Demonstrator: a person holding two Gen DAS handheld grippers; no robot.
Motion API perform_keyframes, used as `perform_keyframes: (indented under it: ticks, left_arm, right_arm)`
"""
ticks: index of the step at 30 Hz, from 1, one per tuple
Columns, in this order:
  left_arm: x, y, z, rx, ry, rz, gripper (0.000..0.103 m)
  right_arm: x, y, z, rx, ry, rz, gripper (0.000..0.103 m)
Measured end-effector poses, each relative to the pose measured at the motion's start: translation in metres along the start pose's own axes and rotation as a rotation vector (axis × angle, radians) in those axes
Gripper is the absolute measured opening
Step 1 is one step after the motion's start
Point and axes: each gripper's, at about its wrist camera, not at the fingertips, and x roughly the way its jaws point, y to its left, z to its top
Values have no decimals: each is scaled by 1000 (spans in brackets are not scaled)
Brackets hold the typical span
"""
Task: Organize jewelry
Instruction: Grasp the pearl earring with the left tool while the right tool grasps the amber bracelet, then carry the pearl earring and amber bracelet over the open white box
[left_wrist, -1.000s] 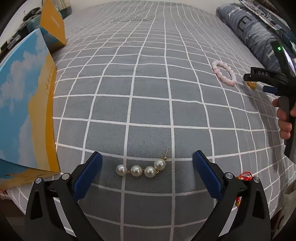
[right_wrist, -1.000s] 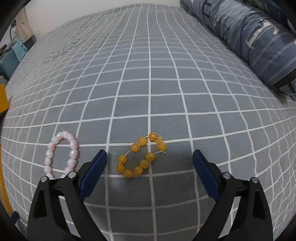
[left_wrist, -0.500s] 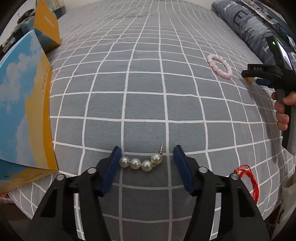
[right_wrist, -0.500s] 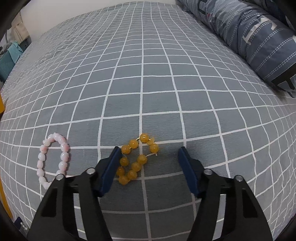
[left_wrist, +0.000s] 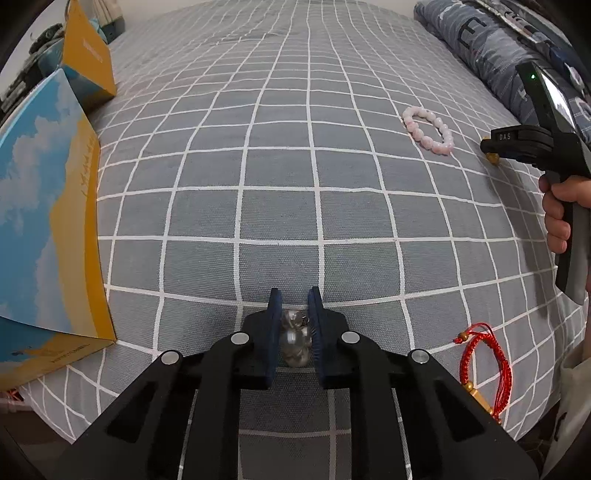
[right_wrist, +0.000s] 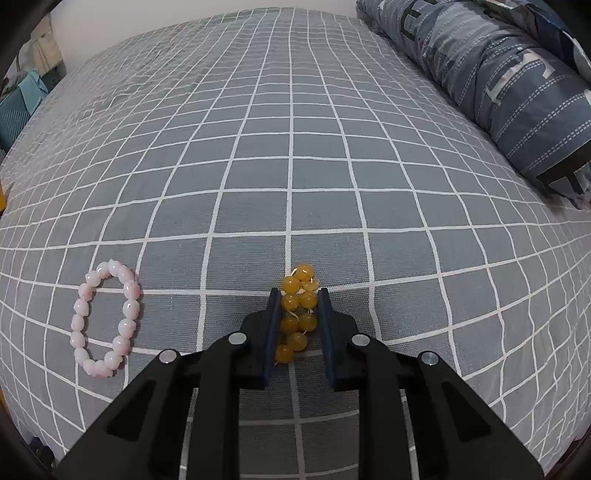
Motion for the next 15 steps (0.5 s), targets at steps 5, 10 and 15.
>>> perform_keyframes:
  ticks: [5,10,15]
  left_arm:
    - [-1,0,1,0,-2,1,14]
    - [-4,1,2,-3,-6,-1,14]
    - [-10,2,2,-3,-18,-6,14]
  right_arm:
    - [-2,-2,1,8,-5,6,19]
    - [-7,-3,0,18,-11,10,19]
    - [-13,-5,0,22,-23,11,19]
